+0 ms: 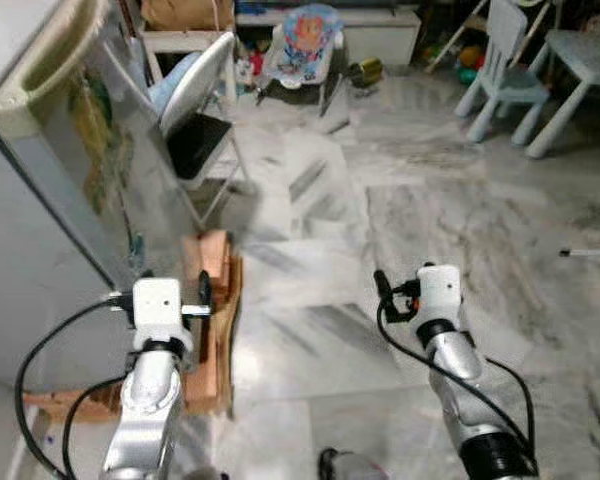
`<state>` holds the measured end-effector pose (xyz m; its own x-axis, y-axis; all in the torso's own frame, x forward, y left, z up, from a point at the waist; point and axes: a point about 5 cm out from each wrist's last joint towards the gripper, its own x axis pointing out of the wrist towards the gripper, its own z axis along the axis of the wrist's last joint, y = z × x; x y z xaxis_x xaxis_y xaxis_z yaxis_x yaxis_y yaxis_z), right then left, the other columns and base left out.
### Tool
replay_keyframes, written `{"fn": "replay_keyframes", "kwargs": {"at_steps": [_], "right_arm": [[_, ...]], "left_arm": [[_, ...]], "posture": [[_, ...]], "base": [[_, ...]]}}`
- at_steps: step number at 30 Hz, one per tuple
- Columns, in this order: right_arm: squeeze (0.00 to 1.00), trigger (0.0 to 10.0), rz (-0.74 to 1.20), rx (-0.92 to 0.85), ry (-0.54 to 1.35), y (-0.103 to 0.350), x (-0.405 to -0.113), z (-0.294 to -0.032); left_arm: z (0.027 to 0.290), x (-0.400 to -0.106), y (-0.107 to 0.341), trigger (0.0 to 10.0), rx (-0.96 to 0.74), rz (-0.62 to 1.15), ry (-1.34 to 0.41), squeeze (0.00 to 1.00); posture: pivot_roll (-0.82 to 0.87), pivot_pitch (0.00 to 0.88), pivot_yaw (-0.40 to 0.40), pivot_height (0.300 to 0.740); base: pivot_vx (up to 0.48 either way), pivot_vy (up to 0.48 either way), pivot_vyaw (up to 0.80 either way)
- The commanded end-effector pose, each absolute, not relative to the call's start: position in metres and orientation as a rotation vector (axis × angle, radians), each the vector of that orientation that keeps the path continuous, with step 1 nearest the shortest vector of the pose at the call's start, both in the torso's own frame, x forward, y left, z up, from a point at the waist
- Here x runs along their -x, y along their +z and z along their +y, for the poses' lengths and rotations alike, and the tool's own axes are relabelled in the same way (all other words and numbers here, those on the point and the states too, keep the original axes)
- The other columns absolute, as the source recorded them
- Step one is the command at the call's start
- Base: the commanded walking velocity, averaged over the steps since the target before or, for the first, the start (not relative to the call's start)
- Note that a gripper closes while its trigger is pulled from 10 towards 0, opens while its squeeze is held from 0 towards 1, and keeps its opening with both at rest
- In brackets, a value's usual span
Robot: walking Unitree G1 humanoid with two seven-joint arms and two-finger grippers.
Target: Restocking fridge
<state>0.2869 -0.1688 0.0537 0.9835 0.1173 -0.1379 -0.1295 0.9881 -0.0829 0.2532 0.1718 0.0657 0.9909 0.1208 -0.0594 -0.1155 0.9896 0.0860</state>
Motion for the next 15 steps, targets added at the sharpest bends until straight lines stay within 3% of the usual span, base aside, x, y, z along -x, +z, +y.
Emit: {"fn": "replay_keyframes", "kwargs": {"at_steps": [1, 15], "right_arm": [[0.00, 10.0, 0.127, 0.098, 0.121, 0.056, -0.287, -0.171], [0.00, 10.0, 0.143, 0.071, 0.190, 0.055, -0.277, -0.167]], "left_arm": [[0.179, -0.253, 0.062, 10.0, -0.102, 0.088, 0.157, 0.00], [0.202, -0.281, 0.068, 10.0, -0.127, 0.089, 0.280, 0.00]], "posture": [[-0.04, 0.070, 0.010, 0.740], [-0.07, 0.076, 0.005, 0.740]], "base": [[0.000, 0.000, 0.00], [0.000, 0.000, 0.00]]}}
